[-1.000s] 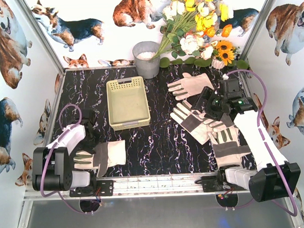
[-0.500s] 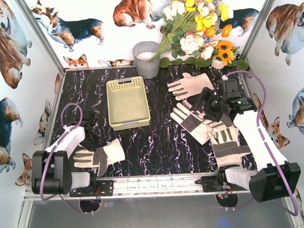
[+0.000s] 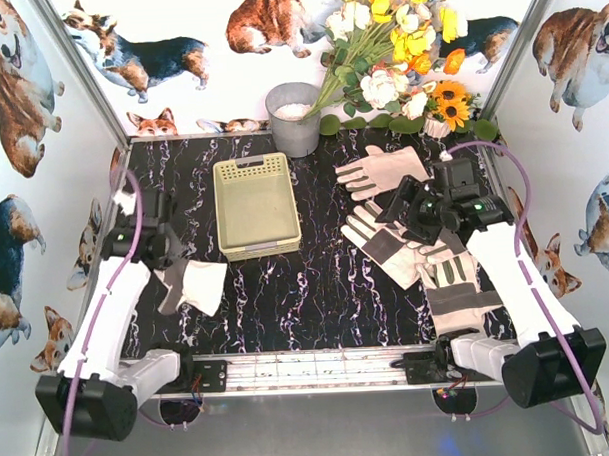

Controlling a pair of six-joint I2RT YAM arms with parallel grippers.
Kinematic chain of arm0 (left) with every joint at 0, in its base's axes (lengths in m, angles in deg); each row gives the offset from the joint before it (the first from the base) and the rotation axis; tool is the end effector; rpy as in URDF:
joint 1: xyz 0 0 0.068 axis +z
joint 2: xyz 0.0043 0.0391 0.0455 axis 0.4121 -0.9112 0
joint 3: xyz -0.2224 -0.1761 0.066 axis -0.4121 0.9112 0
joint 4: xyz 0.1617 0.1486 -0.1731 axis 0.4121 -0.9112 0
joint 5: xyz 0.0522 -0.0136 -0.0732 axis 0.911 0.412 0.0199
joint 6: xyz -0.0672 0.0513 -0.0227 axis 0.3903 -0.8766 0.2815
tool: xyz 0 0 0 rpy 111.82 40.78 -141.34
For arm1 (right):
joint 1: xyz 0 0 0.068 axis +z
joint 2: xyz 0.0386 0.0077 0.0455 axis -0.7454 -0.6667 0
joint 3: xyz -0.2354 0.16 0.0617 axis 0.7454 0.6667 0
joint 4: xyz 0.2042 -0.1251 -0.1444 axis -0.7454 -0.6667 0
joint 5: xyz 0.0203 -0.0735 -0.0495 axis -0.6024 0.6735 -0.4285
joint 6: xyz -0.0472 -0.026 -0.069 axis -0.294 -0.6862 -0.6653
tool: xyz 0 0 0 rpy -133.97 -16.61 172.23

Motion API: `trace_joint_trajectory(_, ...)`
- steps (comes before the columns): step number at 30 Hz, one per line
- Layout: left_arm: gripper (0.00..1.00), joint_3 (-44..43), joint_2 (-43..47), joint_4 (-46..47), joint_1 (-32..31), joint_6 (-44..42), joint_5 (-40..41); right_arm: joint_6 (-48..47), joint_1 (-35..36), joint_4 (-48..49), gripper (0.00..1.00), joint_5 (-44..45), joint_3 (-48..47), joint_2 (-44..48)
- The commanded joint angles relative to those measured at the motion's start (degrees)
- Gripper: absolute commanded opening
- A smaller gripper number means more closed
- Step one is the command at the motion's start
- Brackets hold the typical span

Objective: Put the gloves into the storage basket
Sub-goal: Pick up the glove at the corner of the board, then place the glove at the corner of the board.

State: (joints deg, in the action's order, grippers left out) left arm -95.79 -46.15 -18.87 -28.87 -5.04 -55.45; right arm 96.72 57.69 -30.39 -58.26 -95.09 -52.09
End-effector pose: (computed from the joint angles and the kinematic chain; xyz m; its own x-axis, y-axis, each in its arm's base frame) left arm 0.2232 0.0065 0.2791 -0.6253 -0.5195 -0.5823 -0.5771 0.8101 -0.1030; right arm 0.2498 0.0631 0.3029 -0.8066 0.4817 -0.3425 0.2408 0.7970 0.5539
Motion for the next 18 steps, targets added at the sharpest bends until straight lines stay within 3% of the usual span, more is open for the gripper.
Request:
trace_joint_trajectory(1,0.0,-7.1,-4.16,-5.63,-11.98,-7.89,0.86,0.59,2.34,0.49,0.79,-0.93,-4.59,-2.06)
trace_joint_trajectory(7,0.0,-14.55,-10.05,-8.38,-31.73,-6.53,2.84,1.85,6.26,0.88,0.79,-0.03,-5.68,-3.52)
trace_joint_trajectory(11,0.0,-15.79,-14.17,-5.18,-44.83,-8.16,-0.18,4.09,8.53,1.77,0.79,0.48,-3.67,-2.9)
trace_joint_trajectory(18,0.0,-12.34,-20.24,0.42,-52.38,-10.58,-8.29,7.71,10.83,3.3,0.79,1.33,0.69,-0.44)
